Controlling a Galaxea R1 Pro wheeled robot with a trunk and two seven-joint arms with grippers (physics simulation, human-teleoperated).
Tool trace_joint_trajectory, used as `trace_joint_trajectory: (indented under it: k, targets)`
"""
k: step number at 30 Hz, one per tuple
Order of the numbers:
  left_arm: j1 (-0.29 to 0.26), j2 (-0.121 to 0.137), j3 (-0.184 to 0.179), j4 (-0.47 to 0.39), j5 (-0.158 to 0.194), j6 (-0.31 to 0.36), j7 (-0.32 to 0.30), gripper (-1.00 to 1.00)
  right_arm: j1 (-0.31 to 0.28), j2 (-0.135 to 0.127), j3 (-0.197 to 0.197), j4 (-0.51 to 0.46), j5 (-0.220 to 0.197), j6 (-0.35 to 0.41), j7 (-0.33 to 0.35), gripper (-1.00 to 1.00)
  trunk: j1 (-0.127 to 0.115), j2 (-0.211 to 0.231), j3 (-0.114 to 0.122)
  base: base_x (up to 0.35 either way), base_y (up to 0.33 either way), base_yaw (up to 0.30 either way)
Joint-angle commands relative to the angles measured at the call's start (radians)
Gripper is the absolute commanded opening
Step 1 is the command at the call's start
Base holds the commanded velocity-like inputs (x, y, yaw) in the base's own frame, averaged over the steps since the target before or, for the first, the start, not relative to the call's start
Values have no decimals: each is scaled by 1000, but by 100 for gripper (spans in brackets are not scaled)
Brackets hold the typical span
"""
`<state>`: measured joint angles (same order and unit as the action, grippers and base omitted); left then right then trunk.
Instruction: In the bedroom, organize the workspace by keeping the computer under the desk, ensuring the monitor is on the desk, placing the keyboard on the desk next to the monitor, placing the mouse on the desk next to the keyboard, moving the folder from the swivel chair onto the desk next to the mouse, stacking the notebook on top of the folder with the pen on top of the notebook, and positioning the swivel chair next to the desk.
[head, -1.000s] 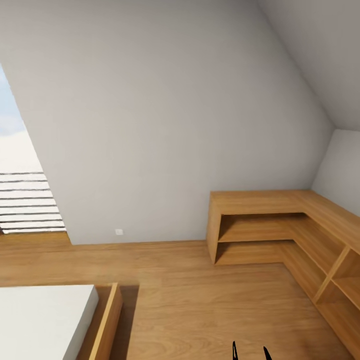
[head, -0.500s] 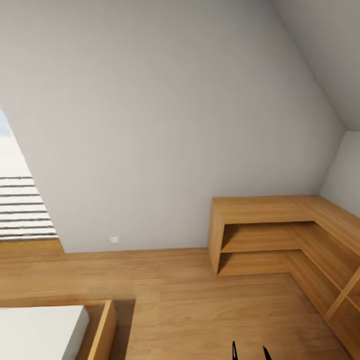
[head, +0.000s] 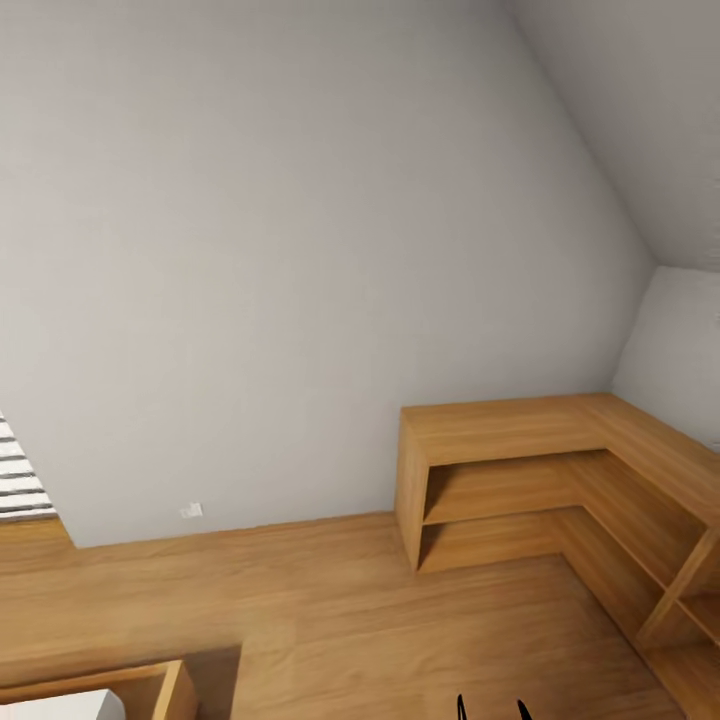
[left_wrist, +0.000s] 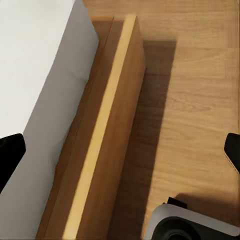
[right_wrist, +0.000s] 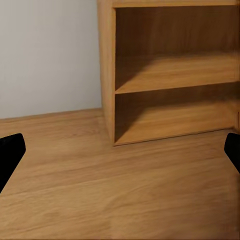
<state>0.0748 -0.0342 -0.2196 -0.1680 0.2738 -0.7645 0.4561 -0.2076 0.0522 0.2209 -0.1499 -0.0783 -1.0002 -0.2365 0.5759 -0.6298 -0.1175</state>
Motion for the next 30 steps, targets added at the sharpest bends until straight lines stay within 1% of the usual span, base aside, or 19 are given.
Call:
trace_joint_trajectory:
  k: [1, 15, 20, 30]
  targets:
    - [0, 0, -8, -2, 7, -1, 6, 100, -1, 0, 8, 1, -8, -3, -2, 100, 1, -1, 0, 113, 15, -233]
    - [0, 0, -9, -2, 7, -1, 7, 100, -1, 0, 6, 3, -10, -2, 0, 100, 1, -1, 12, 46, 7, -253]
    - [0, 1, -9, -2, 7, -1, 7, 100, -1, 1, 6, 3, -11, -2, -2, 100, 1, -1, 15, 231, 48, -269]
    - [0, 2, -7, -2, 8, -1, 7, 100, -1, 4, 5, 3, -15, 0, -7, 100, 1, -1, 18, 316, 99, -282]
